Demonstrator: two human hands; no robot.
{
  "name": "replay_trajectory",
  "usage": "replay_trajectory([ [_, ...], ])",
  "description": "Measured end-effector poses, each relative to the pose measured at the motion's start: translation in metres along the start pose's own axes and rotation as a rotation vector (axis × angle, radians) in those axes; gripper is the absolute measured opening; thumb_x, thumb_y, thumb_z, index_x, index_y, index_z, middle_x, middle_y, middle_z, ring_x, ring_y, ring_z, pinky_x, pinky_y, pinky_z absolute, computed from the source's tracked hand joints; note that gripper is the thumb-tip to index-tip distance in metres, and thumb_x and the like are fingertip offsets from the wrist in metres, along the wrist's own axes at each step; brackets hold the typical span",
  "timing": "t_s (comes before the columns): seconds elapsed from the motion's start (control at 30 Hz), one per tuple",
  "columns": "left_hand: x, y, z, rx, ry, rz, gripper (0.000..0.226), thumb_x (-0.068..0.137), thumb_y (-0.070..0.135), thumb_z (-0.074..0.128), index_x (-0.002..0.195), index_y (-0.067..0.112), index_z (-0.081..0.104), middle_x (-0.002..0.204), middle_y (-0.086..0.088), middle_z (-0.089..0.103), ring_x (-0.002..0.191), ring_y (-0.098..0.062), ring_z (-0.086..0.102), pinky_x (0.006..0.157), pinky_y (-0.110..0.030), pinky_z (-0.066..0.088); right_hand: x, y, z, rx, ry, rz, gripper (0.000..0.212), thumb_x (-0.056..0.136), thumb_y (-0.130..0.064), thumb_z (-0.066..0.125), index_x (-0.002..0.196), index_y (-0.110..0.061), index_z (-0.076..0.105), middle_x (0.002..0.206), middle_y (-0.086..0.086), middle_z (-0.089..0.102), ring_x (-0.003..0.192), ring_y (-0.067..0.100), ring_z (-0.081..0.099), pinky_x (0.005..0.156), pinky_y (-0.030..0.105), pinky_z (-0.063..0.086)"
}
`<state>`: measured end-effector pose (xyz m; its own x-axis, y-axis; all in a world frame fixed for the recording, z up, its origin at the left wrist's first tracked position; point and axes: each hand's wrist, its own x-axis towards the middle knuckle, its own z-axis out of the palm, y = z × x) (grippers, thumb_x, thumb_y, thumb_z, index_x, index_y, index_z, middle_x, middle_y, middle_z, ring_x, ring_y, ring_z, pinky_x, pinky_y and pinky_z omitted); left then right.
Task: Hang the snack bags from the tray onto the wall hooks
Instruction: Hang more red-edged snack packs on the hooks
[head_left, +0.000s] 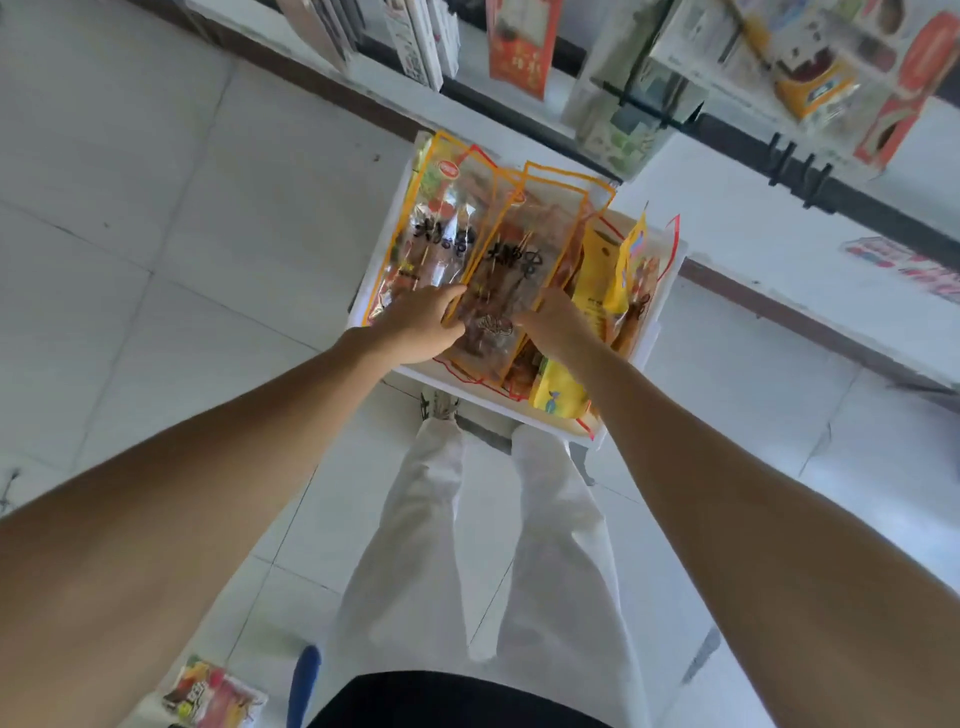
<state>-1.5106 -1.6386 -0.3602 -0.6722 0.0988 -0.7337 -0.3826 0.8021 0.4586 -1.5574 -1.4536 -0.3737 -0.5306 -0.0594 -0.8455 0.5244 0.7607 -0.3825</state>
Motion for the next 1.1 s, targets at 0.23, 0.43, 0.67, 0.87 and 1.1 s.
replay_trajectory([
  [0.23, 0.036, -0.020, 0.018, -0.041, -0.051, 0.053, 0.060, 0.100, 0.024, 0.049, 0.155, 0.020, 0.026, 0.123, -0.016, 0.060, 0.076, -0.009, 0.044, 0.073, -0.029, 0.046, 0.024, -0.004, 0.025, 0.022, 0.294, 0.133, 0.041, 0.094, -0.024, 0.051, 0.131, -0.014, 0.040, 0.099, 0.007, 0.061, 0.089, 0.031, 0.061, 0.055, 0.029, 0.038],
  [0.43, 0.039, -0.026, 0.010, -0.040, -0.101, 0.075, 0.058, 0.099, 0.022, 0.048, 0.154, 0.018, 0.028, 0.097, -0.008, 0.067, 0.063, -0.018, 0.059, 0.059, -0.029, 0.044, 0.031, -0.007, 0.042, 0.295, 0.291, 0.092, 0.006, 0.093, -0.022, 0.055, 0.089, -0.025, 0.057, 0.072, -0.002, 0.059, 0.068, 0.023, 0.058, 0.049, 0.026, 0.036],
  [0.67, 0.027, -0.026, -0.017, 0.016, -0.124, 0.078, 0.058, 0.101, 0.021, 0.049, 0.154, 0.019, 0.027, 0.117, -0.007, 0.063, 0.091, -0.020, 0.060, 0.083, -0.036, 0.051, 0.008, -0.010, 0.041, 0.481, 0.326, 0.006, 0.015, 0.095, -0.013, 0.040, 0.100, -0.020, 0.052, 0.094, 0.012, 0.068, 0.079, 0.029, 0.066, 0.056, 0.032, 0.044],
  [0.87, -0.001, -0.006, -0.040, 0.039, -0.087, 0.122, 0.055, 0.103, 0.022, 0.047, 0.155, 0.020, 0.027, 0.152, -0.018, 0.040, 0.116, -0.028, 0.061, 0.080, -0.030, 0.045, -0.037, -0.003, 0.021, 0.560, 0.293, -0.062, 0.022, 0.088, -0.010, 0.043, 0.091, -0.021, 0.061, 0.085, 0.019, 0.069, 0.072, 0.025, 0.061, 0.058, 0.036, 0.041],
  [1.1, -0.046, 0.032, -0.055, -0.031, -0.064, 0.136, 0.059, 0.102, 0.025, 0.047, 0.156, 0.025, 0.022, 0.160, -0.008, 0.027, 0.141, -0.024, 0.038, 0.101, -0.031, 0.036, -0.126, 0.012, -0.016, 0.613, 0.292, -0.185, 0.017, 0.092, -0.009, 0.046, 0.095, -0.024, 0.052, 0.097, 0.015, 0.070, 0.076, 0.022, 0.062, 0.059, 0.033, 0.043],
])
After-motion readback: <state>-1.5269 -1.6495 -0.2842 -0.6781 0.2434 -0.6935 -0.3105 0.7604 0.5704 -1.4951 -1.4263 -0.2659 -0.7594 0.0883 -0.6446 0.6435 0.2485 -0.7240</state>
